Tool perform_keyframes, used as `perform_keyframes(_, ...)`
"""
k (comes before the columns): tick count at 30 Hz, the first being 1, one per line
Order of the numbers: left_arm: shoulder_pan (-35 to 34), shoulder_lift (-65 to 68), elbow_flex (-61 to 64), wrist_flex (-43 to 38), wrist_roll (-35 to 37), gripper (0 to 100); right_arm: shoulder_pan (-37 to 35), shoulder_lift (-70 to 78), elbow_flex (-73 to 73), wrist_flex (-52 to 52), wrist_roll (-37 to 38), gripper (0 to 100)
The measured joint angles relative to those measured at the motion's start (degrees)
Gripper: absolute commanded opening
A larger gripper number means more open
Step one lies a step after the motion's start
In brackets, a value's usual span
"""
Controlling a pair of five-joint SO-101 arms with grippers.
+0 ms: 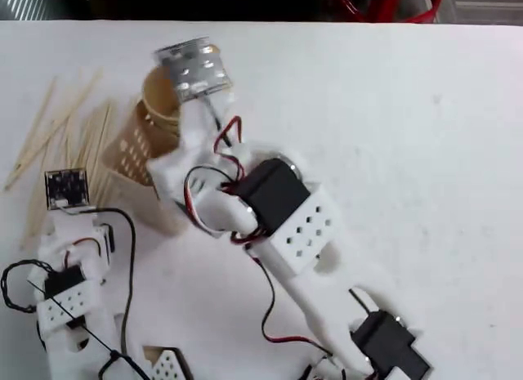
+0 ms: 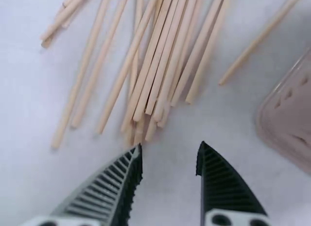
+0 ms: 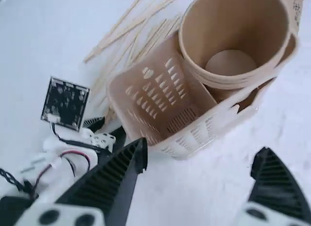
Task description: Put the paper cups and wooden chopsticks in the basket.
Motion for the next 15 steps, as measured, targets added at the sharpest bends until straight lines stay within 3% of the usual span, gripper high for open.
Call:
perform_keyframes(7,0.0,0.0,0.0,0.0,0.0,19,0.2,10.5,0.1,-6.8,-1.8,34.8)
perform_keyframes(15,0.0,0.0,0.0,0.0,0.0,19,7.0,18.5,0.1,-11.2,-2.1,34.7)
